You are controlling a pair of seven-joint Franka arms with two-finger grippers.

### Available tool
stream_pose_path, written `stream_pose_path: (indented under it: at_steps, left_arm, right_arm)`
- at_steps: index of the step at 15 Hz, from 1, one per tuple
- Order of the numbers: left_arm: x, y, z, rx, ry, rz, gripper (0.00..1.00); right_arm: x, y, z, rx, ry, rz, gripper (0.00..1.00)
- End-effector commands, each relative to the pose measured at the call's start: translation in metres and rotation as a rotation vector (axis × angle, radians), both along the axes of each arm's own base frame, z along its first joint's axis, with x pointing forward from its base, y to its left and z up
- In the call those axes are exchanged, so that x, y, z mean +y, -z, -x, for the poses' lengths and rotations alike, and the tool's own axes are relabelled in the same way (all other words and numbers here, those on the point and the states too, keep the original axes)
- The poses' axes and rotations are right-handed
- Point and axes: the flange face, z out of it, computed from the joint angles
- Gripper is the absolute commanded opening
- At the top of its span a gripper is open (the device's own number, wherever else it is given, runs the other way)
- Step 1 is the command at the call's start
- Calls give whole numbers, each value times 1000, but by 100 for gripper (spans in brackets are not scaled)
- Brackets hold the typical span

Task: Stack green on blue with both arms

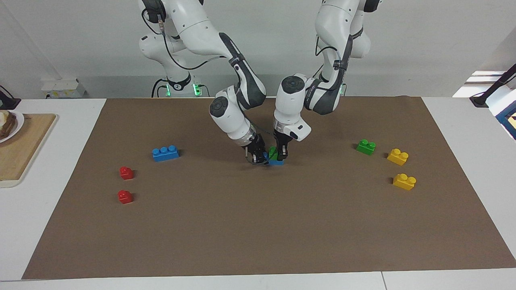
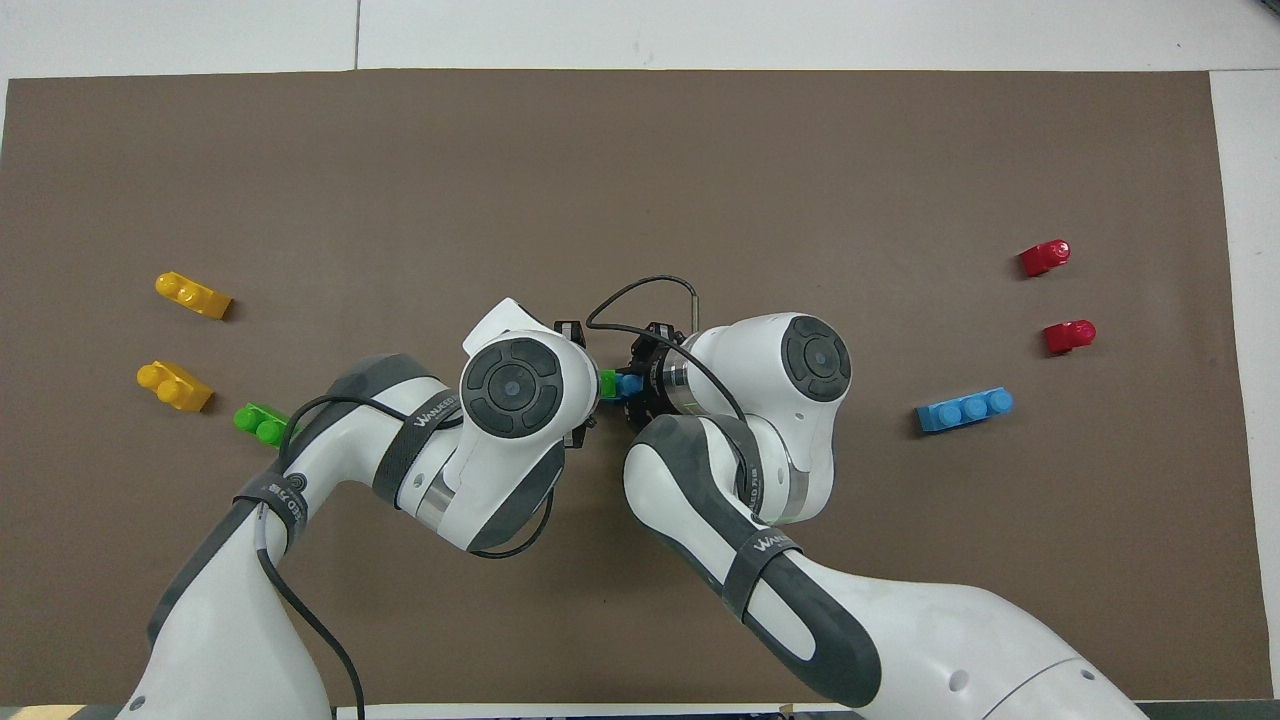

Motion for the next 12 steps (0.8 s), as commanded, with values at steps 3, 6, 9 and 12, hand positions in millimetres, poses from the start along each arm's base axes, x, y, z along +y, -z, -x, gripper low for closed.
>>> stream_pose_path:
  at_steps: [3,6,9,12]
  left_arm:
    - [12,12,-5,9,-10,-33,100]
    - [27,-30,-5,8,-23,-47,100]
    - [36,-61,2,16,-12,-64,100]
    - [52,-90,3,13,-38,-67,100]
  right_arm:
    - [-23,21,4,23,10,46,100]
    - [-24,19,3,22,11,44,100]
    - [-43,8,-9,37,30,33,100]
    - [-67,-18,-22,52,43,6,100]
